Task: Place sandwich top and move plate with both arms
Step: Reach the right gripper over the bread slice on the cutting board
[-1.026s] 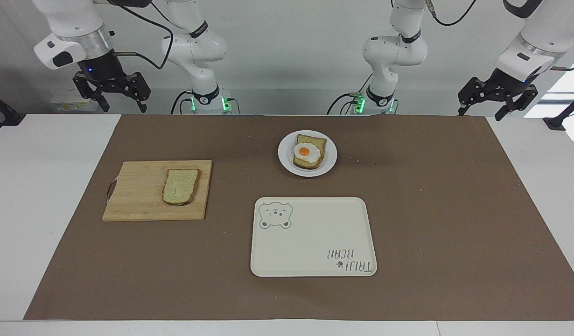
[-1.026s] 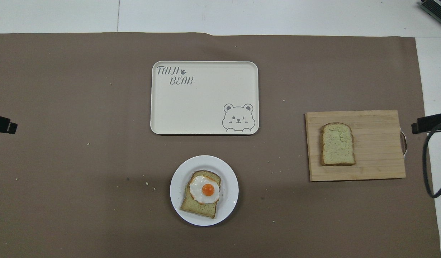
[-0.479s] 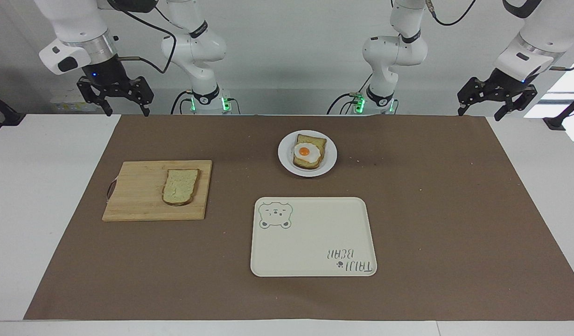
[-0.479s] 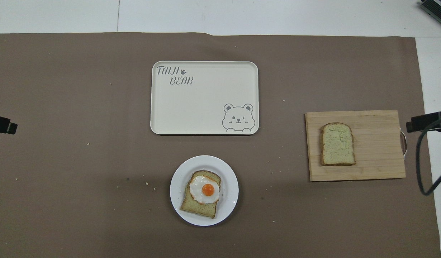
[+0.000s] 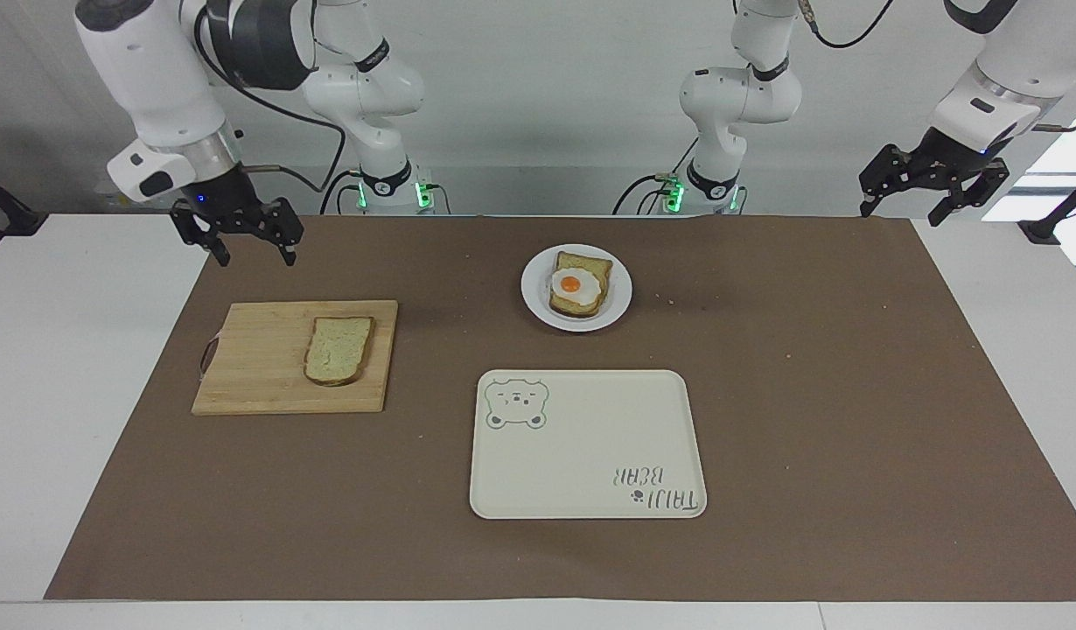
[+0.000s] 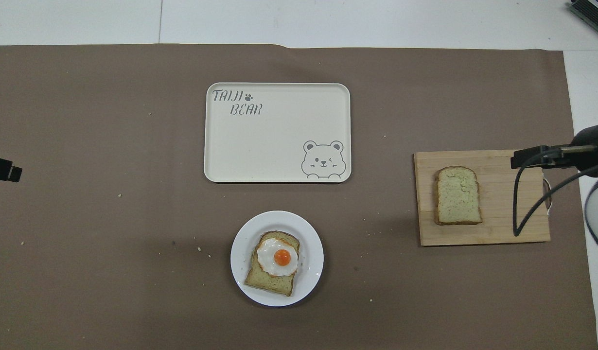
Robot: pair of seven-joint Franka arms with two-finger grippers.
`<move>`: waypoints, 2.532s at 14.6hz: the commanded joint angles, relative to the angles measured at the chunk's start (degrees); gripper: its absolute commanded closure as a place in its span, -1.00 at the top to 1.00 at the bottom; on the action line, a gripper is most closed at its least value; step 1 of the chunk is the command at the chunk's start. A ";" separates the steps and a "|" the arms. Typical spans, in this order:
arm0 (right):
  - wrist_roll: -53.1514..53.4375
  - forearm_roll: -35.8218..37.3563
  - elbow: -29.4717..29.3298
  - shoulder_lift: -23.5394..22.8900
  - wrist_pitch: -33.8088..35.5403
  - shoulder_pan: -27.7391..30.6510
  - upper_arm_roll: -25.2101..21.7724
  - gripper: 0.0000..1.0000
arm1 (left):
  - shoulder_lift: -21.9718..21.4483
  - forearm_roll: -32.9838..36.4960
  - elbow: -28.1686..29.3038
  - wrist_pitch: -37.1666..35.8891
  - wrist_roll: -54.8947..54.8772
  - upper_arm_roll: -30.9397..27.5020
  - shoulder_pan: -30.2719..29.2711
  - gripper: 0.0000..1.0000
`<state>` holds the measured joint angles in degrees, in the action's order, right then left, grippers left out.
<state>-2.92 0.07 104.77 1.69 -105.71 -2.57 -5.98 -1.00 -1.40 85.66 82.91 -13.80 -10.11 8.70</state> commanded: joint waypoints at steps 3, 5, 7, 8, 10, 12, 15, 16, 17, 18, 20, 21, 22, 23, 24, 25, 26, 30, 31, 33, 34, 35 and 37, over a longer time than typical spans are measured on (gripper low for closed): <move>-1.30 -7.10 1.49 -6.69 -6.96 3.80 0.10 1.00 | -1.37 0.52 1.35 -0.03 0.53 -0.09 0.01 1.00; -2.09 -7.10 2.18 -7.49 -8.36 3.98 0.10 1.00 | -1.37 0.52 1.35 -0.11 0.53 -0.09 0.01 1.00; -2.18 -7.28 3.06 -7.41 -8.37 3.98 0.10 1.00 | -1.37 0.52 1.35 -0.20 0.53 -0.09 0.01 1.00; -2.35 -7.37 4.37 -7.14 -8.63 3.98 0.18 1.00 | -1.37 0.52 1.26 -0.11 0.53 -0.09 0.01 1.00; -2.79 -9.90 5.26 -6.96 -8.81 4.24 0.10 1.00 | -1.37 0.52 1.26 -0.11 0.53 -0.09 0.01 1.00; -3.06 -10.27 6.05 -6.88 -8.90 4.77 0.10 1.00 | -1.37 0.52 1.26 -0.03 0.53 -0.09 0.01 1.00; -8.06 -13.41 7.81 -7.67 -10.12 6.17 0.10 1.00 | -1.37 0.52 1.26 -0.03 0.53 -0.09 0.09 1.00; -8.33 -14.21 9.21 -7.58 -11.61 6.35 0.10 1.00 | -1.37 0.52 1.26 -0.03 0.53 -0.09 0.09 1.00; -8.42 -14.22 9.92 -7.58 -12.49 6.35 0.10 1.00 | -1.37 0.52 1.26 -0.03 0.79 -0.09 0.09 1.00; -9.38 -14.22 10.36 -7.84 -12.76 6.35 0.10 1.00 | -1.37 0.52 1.26 -0.03 0.88 -0.09 0.09 1.00; -11.14 -14.31 12.29 -8.37 -14.77 6.26 0.10 1.00 | -1.37 0.52 1.35 -0.11 0.71 -0.09 0.01 1.00; -12.10 -14.31 13.17 -8.63 -15.83 6.35 0.10 1.00 | -1.37 0.52 1.26 -0.03 0.71 -0.09 0.01 1.00; -12.89 -14.31 13.52 -9.59 -17.32 6.35 0.10 1.00 | -1.37 0.52 1.35 -0.03 0.79 -0.09 0.01 1.00; -13.16 -14.31 13.61 -11.17 -18.64 6.09 0.10 1.00 | -1.37 0.52 1.35 -0.03 0.97 -0.09 0.01 1.00; -13.17 -14.31 13.61 -12.05 -19.09 5.65 0.10 1.00 | -1.37 0.52 1.26 -0.03 0.88 -0.18 0.01 1.00; -13.25 -14.31 13.70 -12.24 -18.92 5.65 0.10 1.00 | -1.37 0.52 1.26 0.06 0.71 -0.18 -0.08 1.00; -13.52 -14.31 13.79 -12.24 -18.92 5.82 0.10 1.00 | -1.37 0.52 1.35 0.06 0.79 -0.18 -0.08 1.00; -18.70 -15.27 17.12 -12.41 -21.63 7.40 0.10 1.00 | -1.37 0.52 1.17 -0.37 0.79 -0.09 0.09 1.00; -19.05 -15.54 17.30 -12.50 -21.82 7.40 0.10 1.00 | -1.46 0.52 1.44 -0.38 0.80 -0.09 0.18 1.00; -18.71 -15.54 17.57 -12.42 -21.82 7.32 0.10 1.00 | -1.46 0.52 1.44 -0.29 0.45 -0.09 0.36 1.00; -18.62 -15.54 18.00 -12.41 -21.82 7.32 0.10 1.00 | -1.37 0.52 1.35 -0.29 0.44 -0.09 0.01 1.00; -18.62 -15.54 18.44 -12.41 -22.08 7.32 0.10 1.00 | -1.46 0.52 1.44 -0.38 0.62 -0.18 -0.08 1.00; -18.53 -16.33 18.62 -12.33 -22.17 7.32 0.10 1.00 | -1.54 0.52 1.53 -0.38 0.71 -0.18 -0.08 1.00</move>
<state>-19.69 -13.61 122.00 -11.35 -126.47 4.07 -6.38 -1.03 -1.40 85.70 82.85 -13.59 -10.32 8.65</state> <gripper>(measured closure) 0.000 0.000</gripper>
